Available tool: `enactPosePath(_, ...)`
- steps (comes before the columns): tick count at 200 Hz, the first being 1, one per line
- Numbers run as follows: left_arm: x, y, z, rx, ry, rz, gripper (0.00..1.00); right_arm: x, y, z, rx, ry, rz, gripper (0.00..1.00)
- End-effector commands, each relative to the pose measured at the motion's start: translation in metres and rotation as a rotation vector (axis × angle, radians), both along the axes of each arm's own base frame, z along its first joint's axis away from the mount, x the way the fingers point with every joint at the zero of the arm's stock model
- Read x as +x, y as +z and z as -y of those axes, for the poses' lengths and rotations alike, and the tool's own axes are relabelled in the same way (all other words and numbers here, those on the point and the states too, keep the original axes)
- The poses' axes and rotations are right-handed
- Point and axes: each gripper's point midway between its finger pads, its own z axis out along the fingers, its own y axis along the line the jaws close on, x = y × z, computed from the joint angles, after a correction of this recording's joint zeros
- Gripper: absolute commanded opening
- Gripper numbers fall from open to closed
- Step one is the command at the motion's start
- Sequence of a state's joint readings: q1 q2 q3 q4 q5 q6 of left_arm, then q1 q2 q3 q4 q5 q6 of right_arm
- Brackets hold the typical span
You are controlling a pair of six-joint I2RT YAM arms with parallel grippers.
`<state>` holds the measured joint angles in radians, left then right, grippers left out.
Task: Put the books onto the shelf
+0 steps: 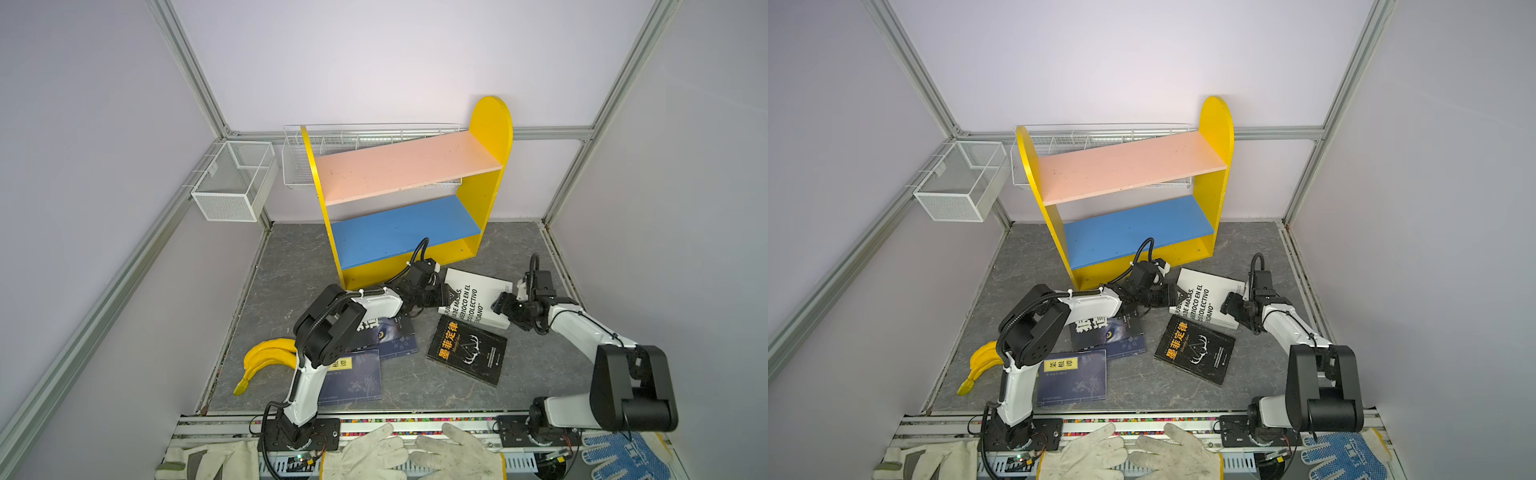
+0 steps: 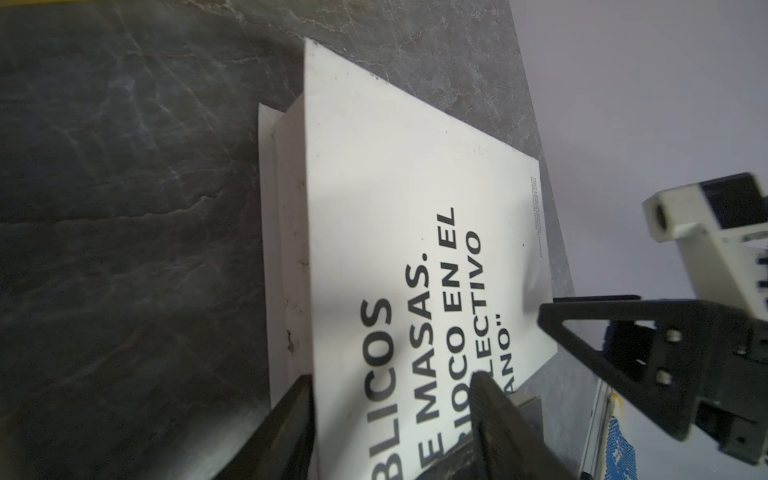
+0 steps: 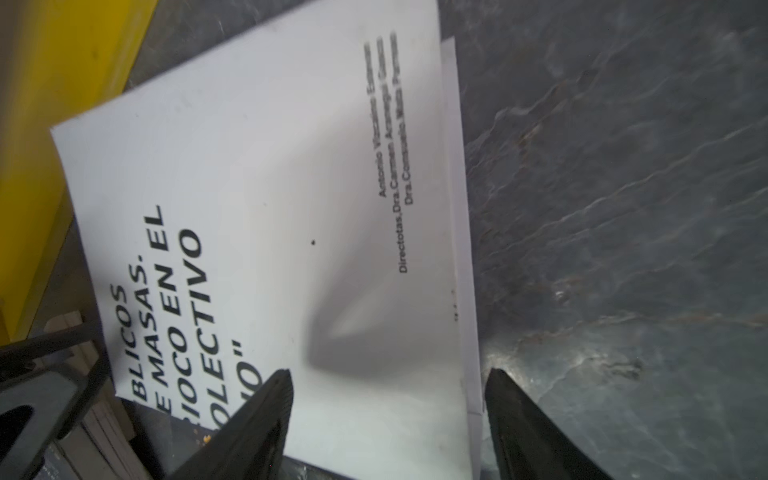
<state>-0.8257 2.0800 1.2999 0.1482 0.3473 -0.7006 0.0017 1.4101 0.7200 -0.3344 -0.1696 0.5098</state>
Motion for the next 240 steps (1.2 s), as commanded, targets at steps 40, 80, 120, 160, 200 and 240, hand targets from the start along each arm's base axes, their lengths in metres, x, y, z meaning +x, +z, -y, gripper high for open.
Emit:
enactPosePath(40, -0.006, 0.035, 0.023, -0.109, -0.061, 0.035, 0.38, 0.014, 0.010, -0.027, 0.153, 0.060, 0.086, 0.70)
enactPosePath(80, -0.010, 0.062, 0.027, -0.159, -0.080, 0.064, 0.08, 0.019, 0.019, -0.032, 0.181, 0.084, 0.122, 0.68)
enactPosePath(120, -0.015, 0.093, 0.022, -0.200, -0.083, 0.108, 0.00, 0.021, 0.029, -0.036, 0.194, 0.112, 0.156, 0.68)
enactPosePath(160, -0.021, 0.139, 0.006, -0.219, -0.067, 0.195, 0.00, 0.028, 0.072, -0.056, 0.293, 0.172, 0.281, 0.68)
enactPosePath(200, -0.025, 0.179, -0.019, -0.177, -0.028, 0.297, 0.00, 0.041, 0.146, -0.082, 0.277, 0.245, 0.447, 0.69)
enactPosePath(240, -0.011, 0.200, -0.056, -0.081, 0.080, 0.387, 0.00, 0.072, 0.199, -0.109, 0.317, 0.295, 0.561, 0.69)
